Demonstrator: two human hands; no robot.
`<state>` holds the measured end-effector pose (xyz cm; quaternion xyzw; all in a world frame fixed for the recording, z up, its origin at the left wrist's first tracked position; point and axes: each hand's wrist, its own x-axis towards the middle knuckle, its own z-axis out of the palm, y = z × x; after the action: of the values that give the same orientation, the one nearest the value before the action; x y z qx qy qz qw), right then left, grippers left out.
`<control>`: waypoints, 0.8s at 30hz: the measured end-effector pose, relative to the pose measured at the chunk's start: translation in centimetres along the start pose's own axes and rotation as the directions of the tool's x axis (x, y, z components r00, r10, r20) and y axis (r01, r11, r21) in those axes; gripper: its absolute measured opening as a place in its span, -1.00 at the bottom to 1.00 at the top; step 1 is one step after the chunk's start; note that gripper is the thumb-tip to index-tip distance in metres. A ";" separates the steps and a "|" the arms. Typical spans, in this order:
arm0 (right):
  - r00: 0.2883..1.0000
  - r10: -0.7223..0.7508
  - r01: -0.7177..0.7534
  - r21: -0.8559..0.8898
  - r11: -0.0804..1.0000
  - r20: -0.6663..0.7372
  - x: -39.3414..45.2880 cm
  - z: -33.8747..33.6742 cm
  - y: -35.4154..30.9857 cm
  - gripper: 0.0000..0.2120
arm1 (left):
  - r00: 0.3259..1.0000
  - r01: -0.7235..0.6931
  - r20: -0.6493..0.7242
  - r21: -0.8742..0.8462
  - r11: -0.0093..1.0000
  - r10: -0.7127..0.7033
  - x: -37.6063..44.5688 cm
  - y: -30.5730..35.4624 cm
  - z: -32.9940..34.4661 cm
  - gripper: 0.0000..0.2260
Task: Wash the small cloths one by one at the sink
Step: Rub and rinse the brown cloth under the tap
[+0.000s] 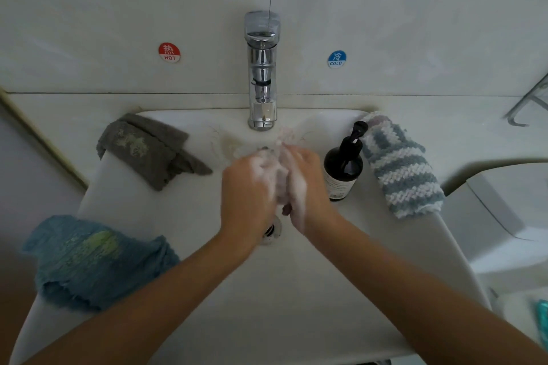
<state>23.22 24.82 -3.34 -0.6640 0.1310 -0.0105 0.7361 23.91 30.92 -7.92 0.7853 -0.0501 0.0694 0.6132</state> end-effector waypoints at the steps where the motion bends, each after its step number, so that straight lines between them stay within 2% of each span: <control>1: 1.000 0.027 -0.027 0.045 0.999 -0.006 0.6 -0.3 -0.1 -0.73 | 0.997 0.083 0.009 0.017 0.996 -0.083 -0.2 0.9 0.4 -0.85; 2: 0.999 0.036 -0.036 0.063 0.997 0.008 1.0 -0.7 -0.1 -0.74 | 0.994 0.028 -0.107 0.244 0.969 -0.002 -0.3 0.6 -0.1 -0.86; 3: 0.999 0.028 -0.028 0.029 0.999 0.022 1.0 -0.8 0.1 -0.75 | 0.991 -0.019 -0.126 0.267 0.963 0.055 0.1 0.6 -0.1 -0.84; 4: 0.999 -0.006 0.007 -0.035 0.999 0.035 0.7 -0.8 0.2 -0.75 | 1.000 -0.028 0.010 0.126 0.992 0.027 0.0 0.7 0.6 -0.82; 5: 0.999 -0.040 0.043 -0.093 0.995 0.034 0.0 -0.6 0.3 -0.72 | 0.989 -0.049 0.147 0.119 0.992 0.031 1.2 0.9 -0.1 -0.80; 6: 0.997 -0.070 0.073 -0.124 0.990 0.030 -0.9 -0.4 0.5 -0.69 | 0.995 -0.085 0.072 0.212 0.974 0.071 2.5 1.3 -1.4 -0.78; 7: 0.995 -0.098 0.099 -0.134 0.986 0.012 -1.7 0.0 0.5 -0.66 | 0.998 -0.048 -0.019 0.254 0.966 0.054 3.8 0.1 -3.1 -0.74; 8: 0.994 -0.108 0.112 -0.135 0.984 0.037 -1.6 0.2 0.6 -0.65 | 0.994 -0.084 -0.049 0.206 0.975 0.096 3.8 -0.3 -4.1 -0.70; 9: 0.997 -0.066 0.069 -0.107 0.992 0.033 -1.8 0.1 0.8 -0.66 | 0.988 -0.102 -0.092 0.194 0.976 0.122 3.5 -0.3 -3.6 -0.68; 10: 0.998 -0.030 0.035 -0.072 0.997 0.058 -1.2 -0.2 0.9 -0.68 | 0.991 -0.127 -0.007 0.222 0.967 0.132 2.8 -0.7 -2.9 -0.67; 11: 0.996 0.029 -0.029 -0.004 1.000 0.087 -0.4 -0.7 2.0 -0.70 | 0.992 -0.082 0.110 0.264 0.961 0.054 0.9 0.6 -1.1 -0.69; 12: 0.987 0.082 -0.094 0.089 0.992 0.136 0.5 -1.6 3.2 -0.70 | 0.999 -0.049 0.038 0.299 0.953 0.039 -0.1 1.5 0.2 -0.72; 13: 0.957 0.277 -0.289 0.192 0.938 0.088 0.6 -2.2 3.4 -0.70 | 0.991 -0.114 -0.007 0.490 0.864 0.134 -0.8 1.3 0.5 -0.74; 14: 0.940 0.342 -0.328 0.269 0.906 -0.007 0.9 -2.9 3.6 -0.72 | 0.972 -0.201 0.035 0.646 0.737 0.234 -0.6 0.5 0.8 -0.77; 15: 0.965 0.260 -0.249 0.177 0.952 -0.038 0.3 -2.7 3.1 -0.73 | 0.975 -0.200 0.015 0.481 0.854 0.220 -0.8 0.9 1.2 -0.78; 16: 0.999 0.050 -0.049 0.098 0.994 -0.008 -0.3 -2.3 3.0 -0.72 | 0.974 -0.227 0.062 0.238 0.944 0.218 -0.5 1.2 0.9 -0.80; 17: 0.999 -0.028 0.029 0.009 1.000 -0.037 -0.8 -1.3 1.8 -0.69 | 0.966 -0.256 0.061 0.309 0.916 0.250 0.9 1.3 0.0 -0.81; 18: 0.997 -0.041 0.042 0.006 0.999 -0.070 -1.1 -0.3 0.8 -0.66 | 0.949 -0.266 -0.044 0.420 0.868 0.312 2.1 1.2 -1.7 -0.81; 19: 0.992 -0.102 0.100 -0.027 0.995 -0.076 -1.6 -0.6 1.2 -0.62 | 0.940 -0.267 -0.060 0.478 0.837 0.335 2.5 1.2 -3.0 -0.79; 20: 0.993 -0.097 0.094 -0.060 0.994 -0.063 -1.2 0.3 1.0 -0.61 | 0.908 -0.316 -0.071 0.534 0.784 0.414 2.7 0.4 -3.6 -0.77; 22: 0.998 -0.025 0.024 -0.018 1.000 -0.058 -0.1 0.6 1.0 -0.63 | 0.952 -0.222 -0.075 0.497 0.839 0.296 1.6 0.4 -3.0 -0.76; 24: 0.996 0.064 -0.055 0.118 0.991 -0.070 1.6 0.3 0.8 -0.70 | 0.957 -0.240 -0.049 0.421 0.875 0.286 -0.7 0.9 -1.8 -0.81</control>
<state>24.69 24.95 -4.37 -0.6149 0.1769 -0.0207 0.7682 23.00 32.45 -6.77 0.8774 -0.1069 0.2038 0.4209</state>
